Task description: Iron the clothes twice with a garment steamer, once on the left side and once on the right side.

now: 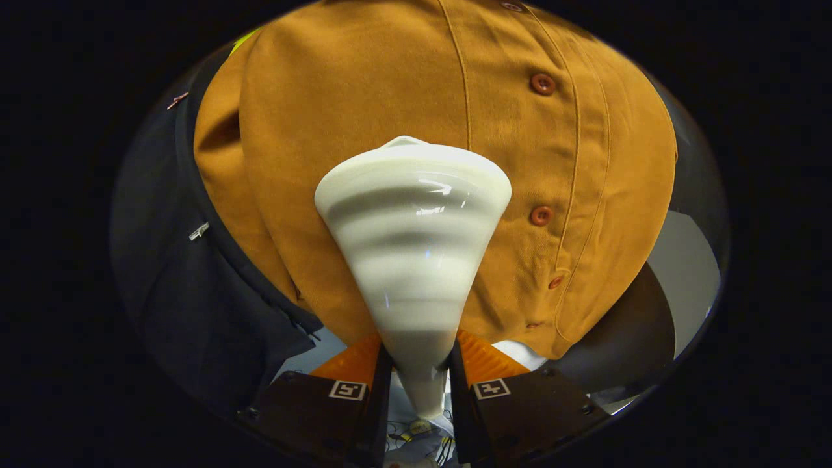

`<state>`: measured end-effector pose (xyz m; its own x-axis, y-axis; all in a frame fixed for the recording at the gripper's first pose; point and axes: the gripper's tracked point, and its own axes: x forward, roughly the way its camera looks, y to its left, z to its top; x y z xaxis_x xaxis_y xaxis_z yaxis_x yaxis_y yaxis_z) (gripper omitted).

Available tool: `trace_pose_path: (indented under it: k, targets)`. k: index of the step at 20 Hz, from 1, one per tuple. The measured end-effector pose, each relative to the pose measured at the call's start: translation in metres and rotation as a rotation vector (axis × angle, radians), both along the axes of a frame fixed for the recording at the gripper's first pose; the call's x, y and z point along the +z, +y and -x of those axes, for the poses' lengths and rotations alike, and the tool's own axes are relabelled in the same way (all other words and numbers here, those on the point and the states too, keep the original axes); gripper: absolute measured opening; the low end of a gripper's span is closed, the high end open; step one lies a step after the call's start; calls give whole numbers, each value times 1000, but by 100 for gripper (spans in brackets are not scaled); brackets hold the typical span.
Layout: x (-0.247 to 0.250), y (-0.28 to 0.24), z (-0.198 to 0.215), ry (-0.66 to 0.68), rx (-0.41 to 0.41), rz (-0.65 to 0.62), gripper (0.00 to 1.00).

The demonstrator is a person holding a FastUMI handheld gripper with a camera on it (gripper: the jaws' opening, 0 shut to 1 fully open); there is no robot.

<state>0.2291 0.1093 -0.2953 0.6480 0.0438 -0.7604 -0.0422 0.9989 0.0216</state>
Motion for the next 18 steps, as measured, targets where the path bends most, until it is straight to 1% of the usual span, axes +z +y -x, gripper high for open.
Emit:
trace_pose_path:
  k: [4,11,13,15,18]
  targets:
    - [-15,-2,10,41,2,16,45]
    - [-48,-6,36,152,3,19,45]
    - [-49,-6,43,173,8,13,45]
    - [-40,-8,44,161,9,20,45]
    - [-10,-15,36,65,1,24,45]
